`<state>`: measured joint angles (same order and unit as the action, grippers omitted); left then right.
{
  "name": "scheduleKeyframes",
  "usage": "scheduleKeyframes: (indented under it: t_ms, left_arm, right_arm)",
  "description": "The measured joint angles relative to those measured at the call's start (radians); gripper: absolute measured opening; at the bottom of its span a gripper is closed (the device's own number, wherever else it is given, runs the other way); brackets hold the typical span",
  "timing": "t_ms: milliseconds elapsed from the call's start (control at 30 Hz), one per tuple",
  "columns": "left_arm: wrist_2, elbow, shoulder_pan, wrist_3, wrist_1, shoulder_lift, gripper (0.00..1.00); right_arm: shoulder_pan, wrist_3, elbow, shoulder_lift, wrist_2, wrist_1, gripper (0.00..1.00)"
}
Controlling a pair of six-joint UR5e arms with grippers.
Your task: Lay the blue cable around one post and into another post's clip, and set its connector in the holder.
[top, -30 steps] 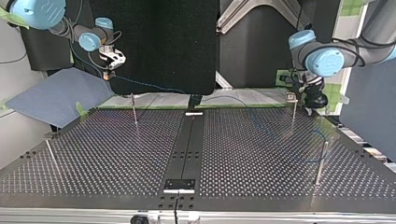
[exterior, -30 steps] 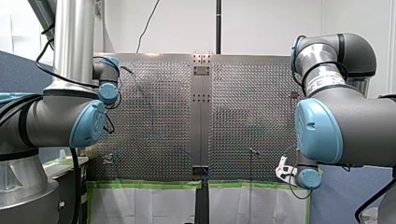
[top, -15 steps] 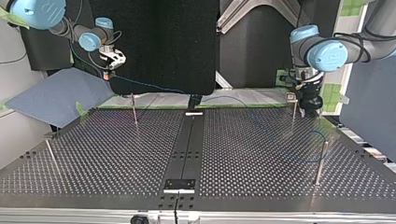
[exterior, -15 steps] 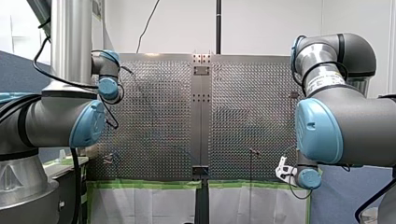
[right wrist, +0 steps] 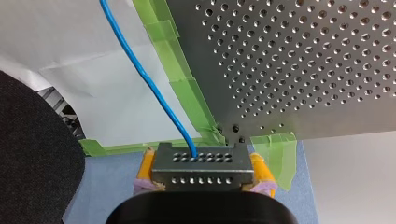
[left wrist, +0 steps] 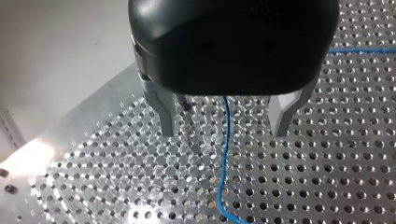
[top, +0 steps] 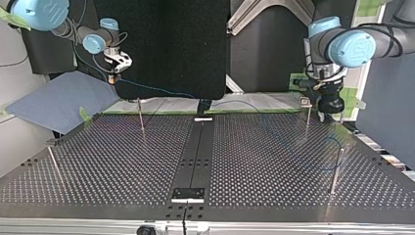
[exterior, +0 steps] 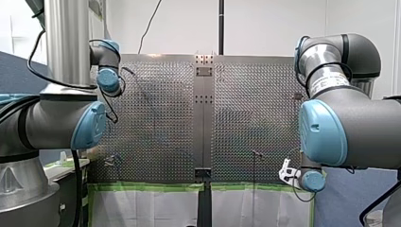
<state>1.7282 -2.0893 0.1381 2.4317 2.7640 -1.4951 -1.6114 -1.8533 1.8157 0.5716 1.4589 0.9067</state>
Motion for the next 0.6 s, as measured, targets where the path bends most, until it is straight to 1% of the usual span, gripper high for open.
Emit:
scheduleKeyframes:
  t_ms: [300,600]
  left_arm:
    - [0.021,0.0,-0.009,-0.073,0.075,0.075,1.0]
    - [-0.022,0.016,-0.028,-0.143,0.145,0.145,1.0]
  right_arm:
    - [0.0,0.0,0.0,0.0,0.0,0.0,0.0]
    - [0.0,-0.001,0.0,0.0,-0.001,-0.002,0.0]
